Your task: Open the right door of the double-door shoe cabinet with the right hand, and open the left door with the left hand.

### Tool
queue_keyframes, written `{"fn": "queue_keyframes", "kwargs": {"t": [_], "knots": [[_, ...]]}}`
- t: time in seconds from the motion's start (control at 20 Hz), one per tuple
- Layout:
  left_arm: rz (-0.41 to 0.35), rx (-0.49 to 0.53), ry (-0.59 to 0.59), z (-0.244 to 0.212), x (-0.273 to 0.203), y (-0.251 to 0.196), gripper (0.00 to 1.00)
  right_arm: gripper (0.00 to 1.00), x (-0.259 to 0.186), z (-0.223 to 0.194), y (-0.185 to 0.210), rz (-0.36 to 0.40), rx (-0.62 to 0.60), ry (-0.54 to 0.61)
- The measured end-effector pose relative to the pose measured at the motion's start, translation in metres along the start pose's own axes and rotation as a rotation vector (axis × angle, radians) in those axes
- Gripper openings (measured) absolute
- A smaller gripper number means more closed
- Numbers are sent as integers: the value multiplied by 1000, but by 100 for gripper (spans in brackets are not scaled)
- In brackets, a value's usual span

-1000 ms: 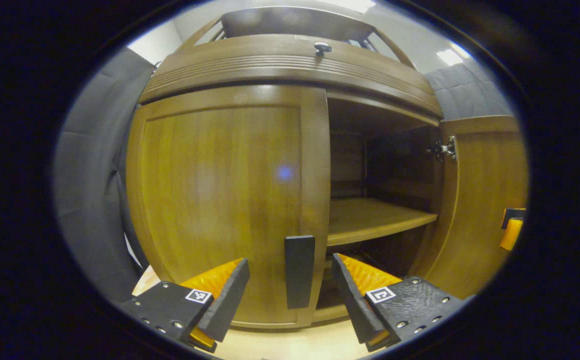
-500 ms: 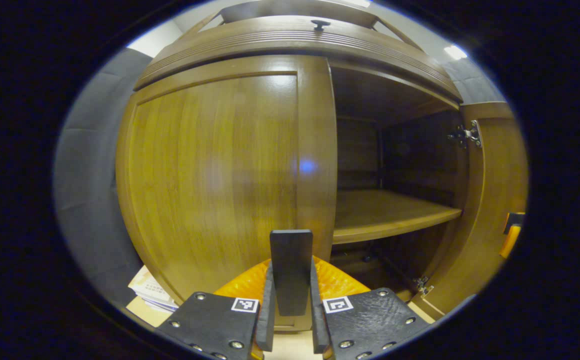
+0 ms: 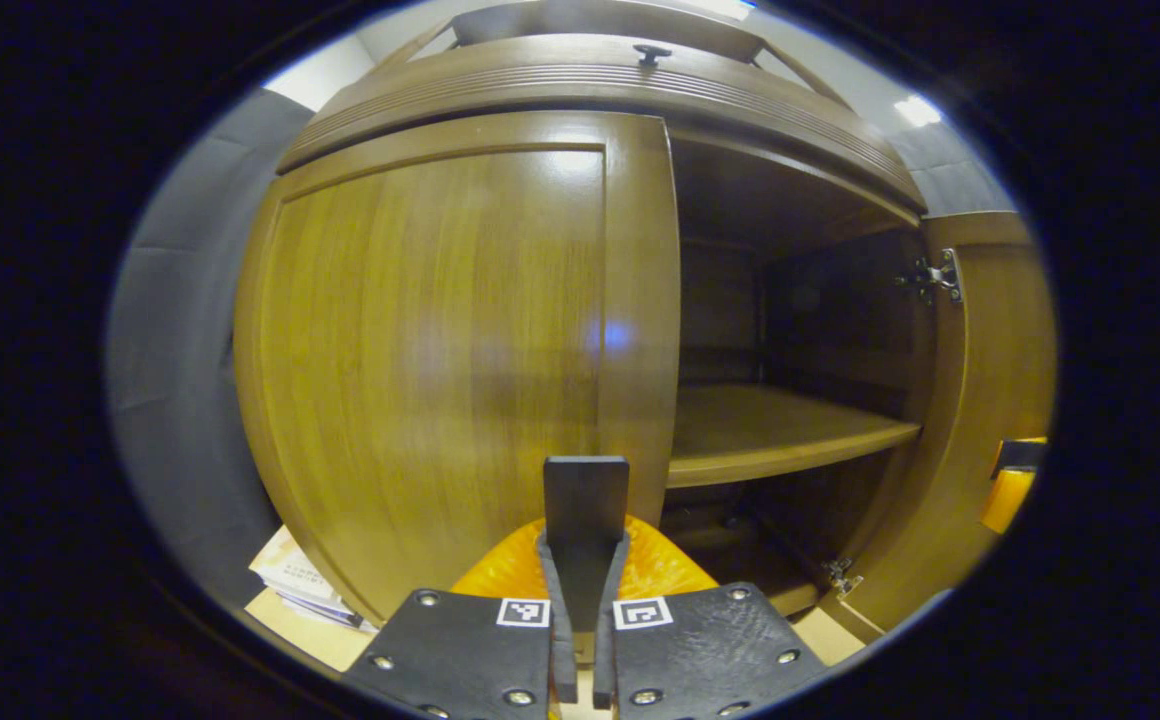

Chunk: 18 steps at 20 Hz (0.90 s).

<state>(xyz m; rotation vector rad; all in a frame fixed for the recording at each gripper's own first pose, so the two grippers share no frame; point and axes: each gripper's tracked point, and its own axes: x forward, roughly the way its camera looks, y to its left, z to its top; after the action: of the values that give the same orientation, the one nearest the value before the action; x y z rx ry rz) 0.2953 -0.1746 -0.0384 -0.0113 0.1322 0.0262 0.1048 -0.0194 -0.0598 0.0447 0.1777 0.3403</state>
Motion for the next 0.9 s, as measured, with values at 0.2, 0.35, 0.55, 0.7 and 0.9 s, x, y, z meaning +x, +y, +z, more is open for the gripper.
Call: {"fn": "queue_keyframes", "kwargs": {"t": [0.2,0.35,0.55,0.7,0.9], "knots": [[-19,-7,3,-2,-8,1,9,93,-9,3,5,-26,17,0],[-44,-10,7,-3,-18,1,10,92,-20,8,9,-53,2,-9],[-81,-14,8,-4,-36,4,10,92,-35,11,16,-84,-5,-15],[-109,-14,10,-7,-54,8,7,92,-49,7,19,-114,4,-11],[-132,-15,3,-9,-78,17,8,92,-70,0,21,-160,26,-11]]}}
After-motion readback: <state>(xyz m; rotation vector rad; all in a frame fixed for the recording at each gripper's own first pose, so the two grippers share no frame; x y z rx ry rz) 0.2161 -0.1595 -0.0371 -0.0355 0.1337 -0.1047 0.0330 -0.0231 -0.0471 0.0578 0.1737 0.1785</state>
